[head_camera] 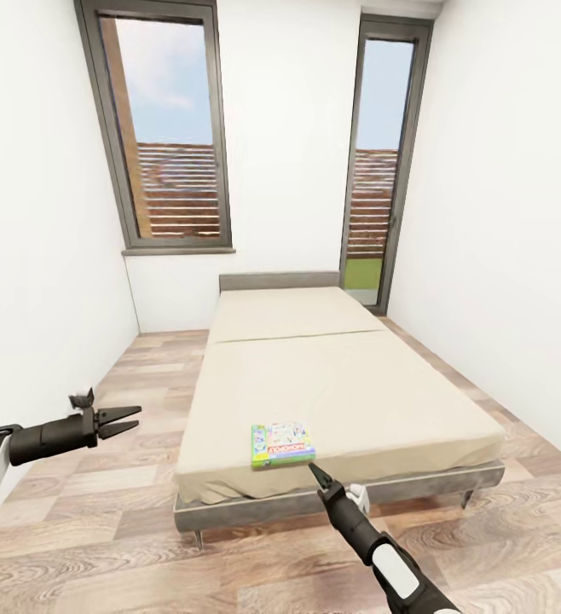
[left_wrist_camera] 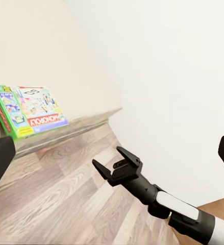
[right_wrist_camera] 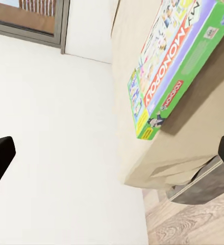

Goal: Put all the toys in the child's room - the three board games (two on the bed and one on the table), the two jigsaw puzzles on the table, and the tennis ball on the table - inside the toy box on the table in the child's room.

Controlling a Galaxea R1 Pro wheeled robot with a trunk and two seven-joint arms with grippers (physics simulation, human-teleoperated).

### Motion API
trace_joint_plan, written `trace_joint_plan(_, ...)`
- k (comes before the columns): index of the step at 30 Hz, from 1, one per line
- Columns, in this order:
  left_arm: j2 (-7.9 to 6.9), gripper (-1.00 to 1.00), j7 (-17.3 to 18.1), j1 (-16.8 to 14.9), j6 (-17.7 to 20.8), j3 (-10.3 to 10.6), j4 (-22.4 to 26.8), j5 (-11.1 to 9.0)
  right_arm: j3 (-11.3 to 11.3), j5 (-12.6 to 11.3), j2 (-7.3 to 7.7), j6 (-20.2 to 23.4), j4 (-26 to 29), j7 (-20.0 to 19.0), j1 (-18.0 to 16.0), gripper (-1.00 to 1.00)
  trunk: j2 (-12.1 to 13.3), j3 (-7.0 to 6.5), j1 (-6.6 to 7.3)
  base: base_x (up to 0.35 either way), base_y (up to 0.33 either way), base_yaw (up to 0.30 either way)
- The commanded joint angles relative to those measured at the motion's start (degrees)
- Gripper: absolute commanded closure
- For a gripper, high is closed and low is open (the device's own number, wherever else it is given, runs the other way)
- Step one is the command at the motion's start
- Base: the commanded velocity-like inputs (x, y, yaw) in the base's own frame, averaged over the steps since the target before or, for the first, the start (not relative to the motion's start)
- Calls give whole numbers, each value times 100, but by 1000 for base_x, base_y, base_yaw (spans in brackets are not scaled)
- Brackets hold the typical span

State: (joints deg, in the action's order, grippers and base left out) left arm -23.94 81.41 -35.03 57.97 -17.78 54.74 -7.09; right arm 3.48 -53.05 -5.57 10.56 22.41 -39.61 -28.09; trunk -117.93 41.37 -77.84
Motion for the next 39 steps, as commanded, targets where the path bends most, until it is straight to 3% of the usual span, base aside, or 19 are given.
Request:
trace_joint_plan(1, 0, -100, 14, -3, 61, 1, -6, -10, 35, -28, -3, 58, -1, -31, -4, -100, -44, 24, -22, 0, 0, 0)
trace_joint_plan(15, 2, -100, 15, -3, 66, -6, -25, -11, 59, -53, -60, 32, 0, -30, -3, -100, -606, 276, -329, 0, 0, 0)
trace_joint_plan(24, 3, -100, 15, -3, 66, -7, -25, -11, 50, -39, -64, 26, 0, -29, -3, -100, -606, 276, -329, 0, 0, 0)
trace_joint_plan(39, 9, -100, 15, -3, 66, 2, -25, -11, 56, -58, -58, 88, 0, -14, -3, -100, -1207, 545, -659, 0, 0, 0)
